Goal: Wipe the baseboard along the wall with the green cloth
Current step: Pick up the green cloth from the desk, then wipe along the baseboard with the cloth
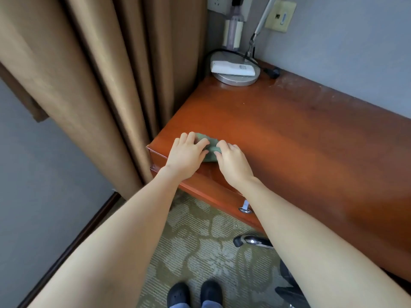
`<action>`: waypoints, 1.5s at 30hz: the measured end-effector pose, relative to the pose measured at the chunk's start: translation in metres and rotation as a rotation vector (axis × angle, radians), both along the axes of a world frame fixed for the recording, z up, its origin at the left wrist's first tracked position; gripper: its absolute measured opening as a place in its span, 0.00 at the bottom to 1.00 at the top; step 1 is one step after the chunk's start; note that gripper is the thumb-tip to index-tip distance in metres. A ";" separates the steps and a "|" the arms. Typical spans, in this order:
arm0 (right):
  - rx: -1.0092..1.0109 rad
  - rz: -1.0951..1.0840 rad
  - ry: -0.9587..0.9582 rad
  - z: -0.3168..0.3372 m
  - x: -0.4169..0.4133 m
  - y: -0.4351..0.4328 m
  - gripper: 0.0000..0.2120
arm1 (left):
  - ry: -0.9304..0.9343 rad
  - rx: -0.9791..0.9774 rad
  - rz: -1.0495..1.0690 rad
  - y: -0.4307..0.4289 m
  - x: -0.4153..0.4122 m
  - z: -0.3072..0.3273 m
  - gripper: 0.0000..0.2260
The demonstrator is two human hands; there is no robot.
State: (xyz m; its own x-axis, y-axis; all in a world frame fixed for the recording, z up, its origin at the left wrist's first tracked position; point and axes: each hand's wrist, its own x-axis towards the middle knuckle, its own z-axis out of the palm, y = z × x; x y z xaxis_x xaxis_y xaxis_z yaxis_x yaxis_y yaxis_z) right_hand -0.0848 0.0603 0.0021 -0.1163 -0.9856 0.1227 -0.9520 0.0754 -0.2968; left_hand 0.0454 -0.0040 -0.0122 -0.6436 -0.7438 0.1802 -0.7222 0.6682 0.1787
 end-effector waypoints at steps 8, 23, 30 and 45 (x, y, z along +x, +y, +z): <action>-0.152 0.220 -0.159 0.108 0.087 -0.037 0.06 | 0.190 0.104 0.199 -0.009 0.099 0.114 0.06; -0.248 0.720 -0.166 0.210 0.247 -0.022 0.11 | 0.169 0.021 0.656 0.079 0.265 0.230 0.14; -0.165 0.895 -0.138 0.191 0.306 0.016 0.09 | 0.158 0.075 0.876 0.146 0.313 0.208 0.10; -0.022 0.967 -0.153 0.153 0.435 0.059 0.06 | 0.194 0.142 0.942 0.203 0.430 0.173 0.11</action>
State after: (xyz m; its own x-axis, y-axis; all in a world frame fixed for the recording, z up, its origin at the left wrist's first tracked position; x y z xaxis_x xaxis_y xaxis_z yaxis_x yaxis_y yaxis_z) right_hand 0.3499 0.1188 0.1553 0.7246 -0.6616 0.1928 -0.5512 -0.7244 -0.4140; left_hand 0.4755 0.1992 0.1607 0.2584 -0.9619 0.0894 -0.8995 -0.2058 0.3855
